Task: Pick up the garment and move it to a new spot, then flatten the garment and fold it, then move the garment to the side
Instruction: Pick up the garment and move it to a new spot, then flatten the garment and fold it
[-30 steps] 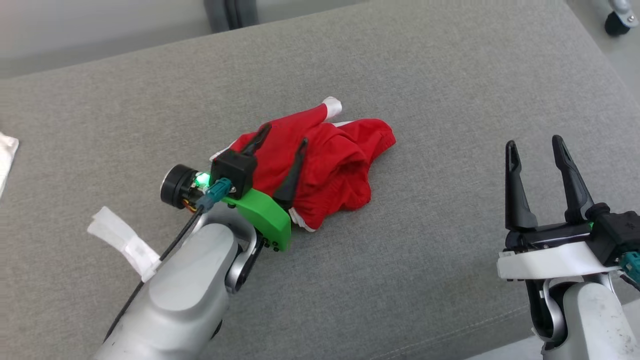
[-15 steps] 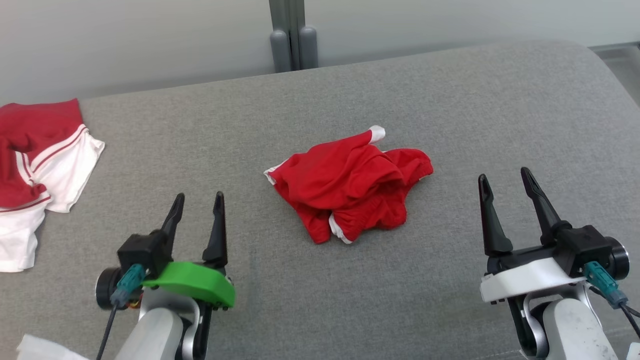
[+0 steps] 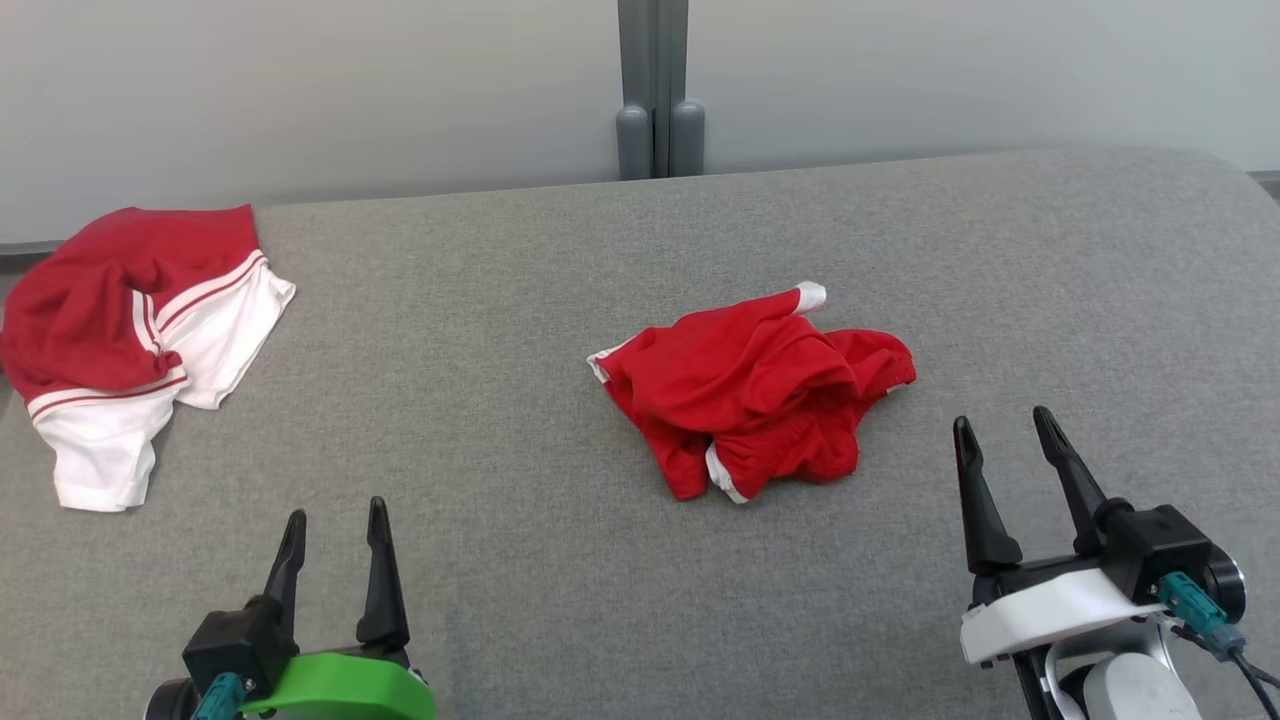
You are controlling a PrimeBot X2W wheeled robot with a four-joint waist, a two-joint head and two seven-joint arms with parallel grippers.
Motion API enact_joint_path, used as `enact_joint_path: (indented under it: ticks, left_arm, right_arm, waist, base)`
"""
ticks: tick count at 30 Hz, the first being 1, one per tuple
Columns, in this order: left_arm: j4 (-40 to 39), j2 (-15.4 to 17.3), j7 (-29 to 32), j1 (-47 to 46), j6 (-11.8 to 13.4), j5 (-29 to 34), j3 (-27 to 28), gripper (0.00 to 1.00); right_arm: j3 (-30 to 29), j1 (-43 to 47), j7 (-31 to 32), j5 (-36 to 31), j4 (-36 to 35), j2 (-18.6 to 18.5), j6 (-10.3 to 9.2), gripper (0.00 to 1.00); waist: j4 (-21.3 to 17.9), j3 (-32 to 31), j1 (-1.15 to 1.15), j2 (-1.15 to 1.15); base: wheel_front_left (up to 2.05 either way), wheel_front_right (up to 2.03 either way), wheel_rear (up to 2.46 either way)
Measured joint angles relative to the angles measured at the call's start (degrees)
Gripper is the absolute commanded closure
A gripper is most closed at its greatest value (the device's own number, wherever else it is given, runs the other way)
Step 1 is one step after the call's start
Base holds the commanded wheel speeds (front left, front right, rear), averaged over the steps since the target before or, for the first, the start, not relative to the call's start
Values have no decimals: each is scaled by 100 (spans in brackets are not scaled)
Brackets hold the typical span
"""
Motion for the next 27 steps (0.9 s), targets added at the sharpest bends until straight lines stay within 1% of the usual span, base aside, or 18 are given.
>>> enact_joint_path:
  ticks: [7,14,23,27]
  left_arm:
    - [-8,-160,0,118,-167,212,283,0]
    - [30,-242,0,133,-287,308,389,0]
    - [120,-276,0,131,-350,364,456,0]
    - [148,-279,0,124,-370,375,459,0]
  right_arm:
    - [63,120,0,7,46,1,0,0]
    - [68,118,0,4,67,0,0,0]
    - [51,109,0,-13,75,1,0,0]
    - [149,101,0,-49,130,-1,0,0]
  waist:
    - [-46,-15,0,0]
    - [-58,8,0,0]
    - [-39,41,0,0]
    - [-9,75,0,0]
  base:
    - [0,0,0]
    - [0,0,0]
    - [0,0,0]
    - [0,0,0]
